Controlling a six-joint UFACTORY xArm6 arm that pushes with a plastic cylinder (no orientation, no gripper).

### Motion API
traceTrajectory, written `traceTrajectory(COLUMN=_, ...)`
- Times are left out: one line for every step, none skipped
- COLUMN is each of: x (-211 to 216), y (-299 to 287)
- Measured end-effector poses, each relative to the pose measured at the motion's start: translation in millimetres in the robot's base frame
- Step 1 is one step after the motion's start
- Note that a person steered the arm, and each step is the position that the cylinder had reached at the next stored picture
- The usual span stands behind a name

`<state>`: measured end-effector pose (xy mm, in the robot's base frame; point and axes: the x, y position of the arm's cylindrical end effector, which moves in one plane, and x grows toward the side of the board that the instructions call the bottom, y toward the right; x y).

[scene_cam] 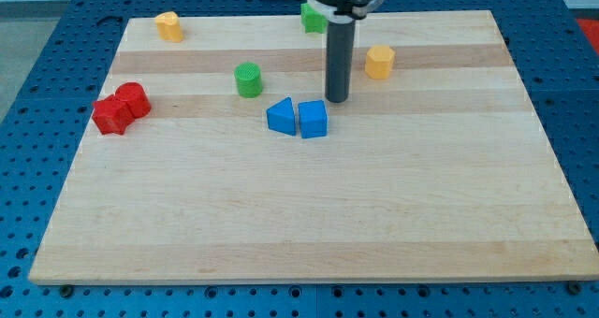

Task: Move the yellow hexagon slightly right

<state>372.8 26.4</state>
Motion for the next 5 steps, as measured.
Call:
traceTrajectory(x=-7.2, y=-6.9)
traceTrajectory(x=-35.5, y=-3.0)
traceTrajectory(x=-66.3, y=33.5)
traceTrajectory(x=-71.0, y=70.5)
traceTrajectory(x=-70.5, y=61.9)
